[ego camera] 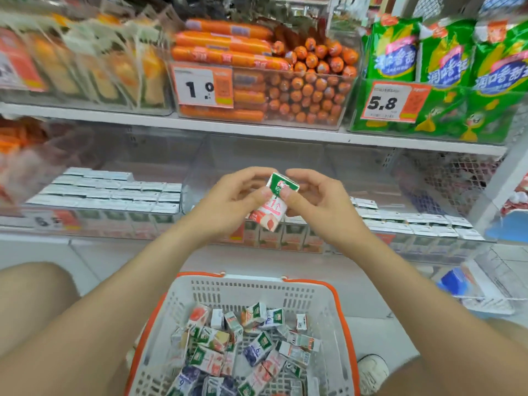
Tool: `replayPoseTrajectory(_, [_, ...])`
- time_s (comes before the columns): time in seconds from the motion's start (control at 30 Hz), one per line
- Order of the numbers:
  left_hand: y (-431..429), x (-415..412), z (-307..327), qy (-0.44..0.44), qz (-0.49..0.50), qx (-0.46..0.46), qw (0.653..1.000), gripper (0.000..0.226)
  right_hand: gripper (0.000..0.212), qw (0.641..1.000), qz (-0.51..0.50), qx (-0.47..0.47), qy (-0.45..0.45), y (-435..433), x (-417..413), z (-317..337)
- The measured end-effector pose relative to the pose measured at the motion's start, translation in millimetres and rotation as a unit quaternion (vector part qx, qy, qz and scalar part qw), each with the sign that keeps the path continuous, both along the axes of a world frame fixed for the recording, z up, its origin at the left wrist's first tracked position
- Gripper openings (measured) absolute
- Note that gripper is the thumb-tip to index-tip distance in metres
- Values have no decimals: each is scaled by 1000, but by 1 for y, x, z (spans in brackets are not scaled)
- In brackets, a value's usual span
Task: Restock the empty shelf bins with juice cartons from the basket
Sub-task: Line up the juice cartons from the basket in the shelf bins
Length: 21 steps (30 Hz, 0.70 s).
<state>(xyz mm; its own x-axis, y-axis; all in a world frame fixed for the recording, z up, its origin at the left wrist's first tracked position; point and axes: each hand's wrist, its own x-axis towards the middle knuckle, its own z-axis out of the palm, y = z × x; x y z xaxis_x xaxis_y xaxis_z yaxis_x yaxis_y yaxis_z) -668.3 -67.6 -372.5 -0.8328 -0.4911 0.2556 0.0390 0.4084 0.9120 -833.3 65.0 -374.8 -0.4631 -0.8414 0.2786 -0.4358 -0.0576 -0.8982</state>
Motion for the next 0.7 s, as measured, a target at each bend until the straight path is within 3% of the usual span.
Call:
replayPoseTrajectory(0.13, [-39,44,15,-14,10,-8,1000,31,24,999,22,3,48,-48,40,8])
replayPoseTrajectory(0.2, [-62,61,19,-26,64,-27,997,22,22,998,-2,1,62,-74,60,9])
replayPoseTrajectory(0.27, [-94,80,14,-59,155,-67,984,34,22,996,-19,-18,86,-103,85,9])
replayPoseTrajectory(0.3, [-109,88,9,-91,214,-116,966,35,24,995,-22,-36,91,-114,95,11])
replayPoseTrajectory(0.4, [-158,120,-17,-241,355,-255,867,28,29,986,4,-89,142,-151,123,12])
replayPoseTrajectory(0.53, [-194,142,-40,-467,329,-183,800,52,33,962,23,-81,258,-216,142,-1])
replayPoseTrajectory(0.7, [-208,144,-49,-493,266,-234,795,62,34,917,-10,48,396,-291,154,-17])
